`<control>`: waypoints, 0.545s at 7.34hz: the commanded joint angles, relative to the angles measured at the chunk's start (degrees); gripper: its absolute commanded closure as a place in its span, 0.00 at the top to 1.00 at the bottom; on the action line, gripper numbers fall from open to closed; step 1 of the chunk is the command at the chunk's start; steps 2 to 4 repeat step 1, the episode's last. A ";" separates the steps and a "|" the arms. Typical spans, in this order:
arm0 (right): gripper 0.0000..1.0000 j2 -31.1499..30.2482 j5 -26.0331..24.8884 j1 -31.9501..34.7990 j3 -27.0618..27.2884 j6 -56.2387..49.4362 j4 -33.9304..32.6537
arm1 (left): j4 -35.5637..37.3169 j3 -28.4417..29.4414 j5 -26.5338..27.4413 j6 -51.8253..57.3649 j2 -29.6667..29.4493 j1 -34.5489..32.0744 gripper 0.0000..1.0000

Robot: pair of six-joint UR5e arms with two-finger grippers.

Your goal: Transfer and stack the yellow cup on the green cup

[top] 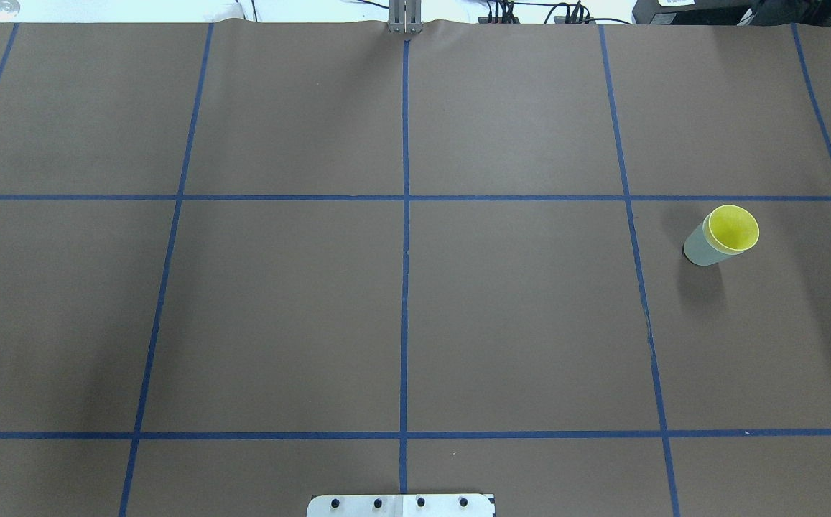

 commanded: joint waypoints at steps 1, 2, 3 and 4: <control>0.99 -0.03 0.00 0.00 -0.08 -0.14 0.00 | -0.70 -0.42 -0.14 0.11 1.81 0.04 1.00; 0.99 -0.03 0.00 0.00 -0.08 -0.14 0.00 | -0.70 -0.42 -0.14 0.11 1.81 0.04 1.00; 0.99 -0.03 0.00 0.00 -0.08 -0.14 0.00 | -0.70 -0.42 -0.14 0.11 1.81 0.04 1.00; 0.99 -0.03 0.00 0.00 -0.08 -0.14 0.00 | -0.70 -0.42 -0.14 0.11 1.81 0.04 1.00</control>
